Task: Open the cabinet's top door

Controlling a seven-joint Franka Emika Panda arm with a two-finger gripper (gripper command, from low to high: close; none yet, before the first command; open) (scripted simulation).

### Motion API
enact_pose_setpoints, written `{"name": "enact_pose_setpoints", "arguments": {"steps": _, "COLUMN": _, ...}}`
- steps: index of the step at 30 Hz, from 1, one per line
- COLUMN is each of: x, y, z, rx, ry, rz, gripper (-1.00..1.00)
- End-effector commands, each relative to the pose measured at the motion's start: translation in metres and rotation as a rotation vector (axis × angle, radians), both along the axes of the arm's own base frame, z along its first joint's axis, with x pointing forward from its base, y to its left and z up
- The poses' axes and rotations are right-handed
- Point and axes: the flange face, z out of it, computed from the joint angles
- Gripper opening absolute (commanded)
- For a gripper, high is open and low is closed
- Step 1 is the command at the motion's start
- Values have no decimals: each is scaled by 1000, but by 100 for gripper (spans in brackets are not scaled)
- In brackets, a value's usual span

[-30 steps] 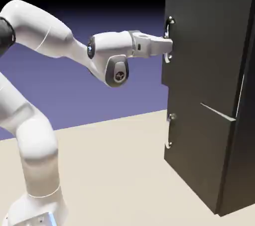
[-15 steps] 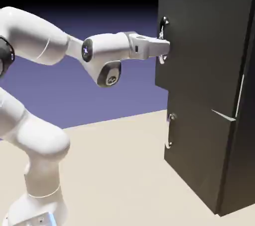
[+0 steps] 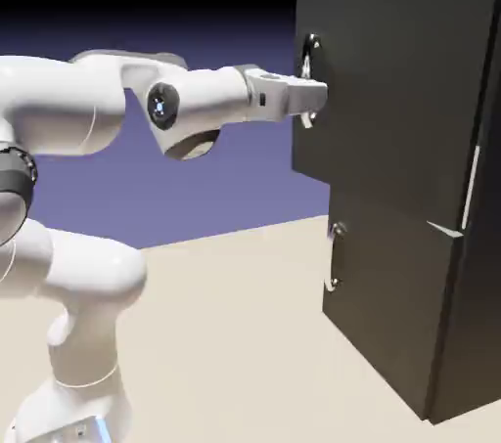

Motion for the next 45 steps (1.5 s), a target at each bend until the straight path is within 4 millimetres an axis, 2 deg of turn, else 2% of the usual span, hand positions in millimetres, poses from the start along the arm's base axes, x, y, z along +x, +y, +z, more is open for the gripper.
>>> {"name": "enact_pose_setpoints", "arguments": {"steps": 1, "x": -5, "y": -5, "z": 0, "rx": 0, "ry": 0, "rz": 20, "gripper": -100}}
{"name": "enact_pose_setpoints", "arguments": {"steps": 12, "x": -47, "y": -64, "z": 0, "rx": 0, "ry": 0, "rz": 238, "gripper": -100}}
{"name": "enact_pose_setpoints", "arguments": {"steps": 26, "x": -82, "y": -150, "z": 0, "rx": 0, "ry": 0, "rz": 518, "gripper": -100}}
{"name": "enact_pose_setpoints", "arguments": {"steps": 36, "x": -91, "y": -230, "z": 0, "rx": 0, "ry": 0, "rz": 761, "gripper": -100}}
{"name": "enact_pose_setpoints", "arguments": {"steps": 45, "x": -82, "y": -308, "z": 0, "rx": 0, "ry": 0, "rz": 996, "gripper": -100}}
